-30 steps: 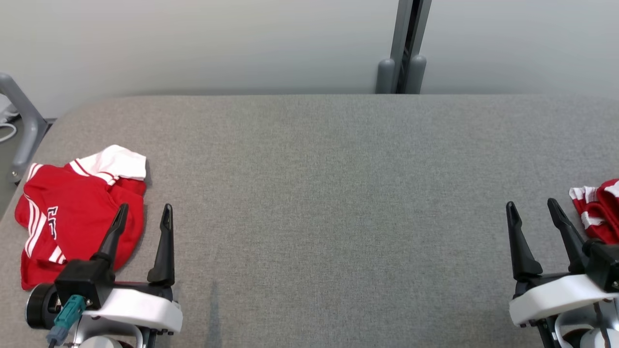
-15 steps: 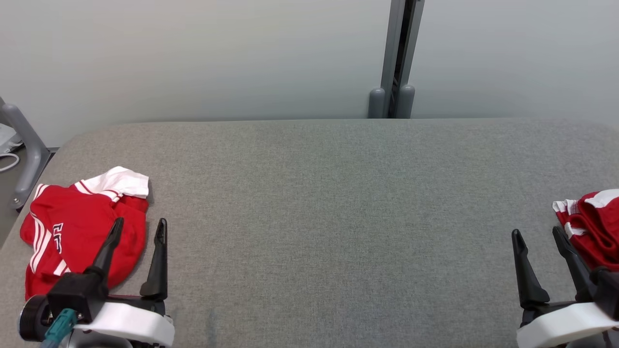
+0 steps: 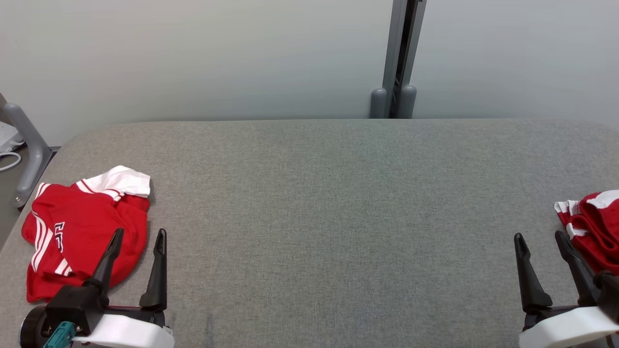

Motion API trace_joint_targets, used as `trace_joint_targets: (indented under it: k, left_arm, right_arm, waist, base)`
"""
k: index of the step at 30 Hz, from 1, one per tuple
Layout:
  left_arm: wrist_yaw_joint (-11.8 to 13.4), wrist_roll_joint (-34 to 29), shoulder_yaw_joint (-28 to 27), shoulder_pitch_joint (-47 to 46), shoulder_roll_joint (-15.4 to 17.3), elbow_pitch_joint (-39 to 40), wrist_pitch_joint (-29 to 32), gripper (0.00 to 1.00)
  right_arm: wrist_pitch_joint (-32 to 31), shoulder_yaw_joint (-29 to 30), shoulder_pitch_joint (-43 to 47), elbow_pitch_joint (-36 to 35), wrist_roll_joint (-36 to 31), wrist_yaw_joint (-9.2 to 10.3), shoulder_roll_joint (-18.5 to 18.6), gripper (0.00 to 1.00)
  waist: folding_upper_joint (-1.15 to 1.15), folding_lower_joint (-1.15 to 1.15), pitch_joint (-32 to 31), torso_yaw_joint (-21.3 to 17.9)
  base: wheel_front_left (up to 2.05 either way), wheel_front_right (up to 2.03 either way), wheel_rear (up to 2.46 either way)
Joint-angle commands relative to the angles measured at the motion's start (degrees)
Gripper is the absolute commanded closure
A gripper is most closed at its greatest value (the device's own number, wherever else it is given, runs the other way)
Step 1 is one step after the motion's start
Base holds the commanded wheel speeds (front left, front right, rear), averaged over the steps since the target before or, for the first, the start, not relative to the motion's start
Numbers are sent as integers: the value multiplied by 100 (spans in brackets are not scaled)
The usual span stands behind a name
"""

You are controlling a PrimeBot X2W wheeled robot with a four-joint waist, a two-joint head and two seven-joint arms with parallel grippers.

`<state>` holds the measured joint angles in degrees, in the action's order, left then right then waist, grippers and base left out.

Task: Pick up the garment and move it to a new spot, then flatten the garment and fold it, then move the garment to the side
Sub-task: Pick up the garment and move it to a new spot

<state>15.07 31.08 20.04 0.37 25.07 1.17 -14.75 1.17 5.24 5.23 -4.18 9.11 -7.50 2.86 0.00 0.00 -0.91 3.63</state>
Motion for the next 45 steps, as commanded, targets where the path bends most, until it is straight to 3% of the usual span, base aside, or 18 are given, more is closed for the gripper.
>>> trace_joint_targets:
  k: [1,15,21,34,45]
  left_arm:
    - [-39,-49,-36,23,2,-7,-44,0]
    - [-117,-87,-98,-81,-94,25,-40,0]
    - [-207,-134,-277,-193,-121,84,-42,0]
    - [-660,-267,-861,-424,-285,-71,-43,0]
    - [-949,-518,-1144,-344,-592,-221,-42,0]
  right_arm:
    - [-7,14,16,-25,25,2,15,0]
    - [89,-13,-22,45,99,2,14,0]
    - [91,-119,-58,-25,123,2,16,0]
    - [44,-307,-225,-78,176,2,17,0]
    - [57,-358,-359,-21,169,2,18,0]
  waist:
    - [0,0,5,5]
    - [0,0,44,165]
    - [0,0,114,631]
    - [0,0,279,1935]
    - [0,0,364,2402]
  base:
    - [0,0,0]
    - [0,0,0]
    - [0,0,0]
    - [0,0,0]
    - [0,0,0]
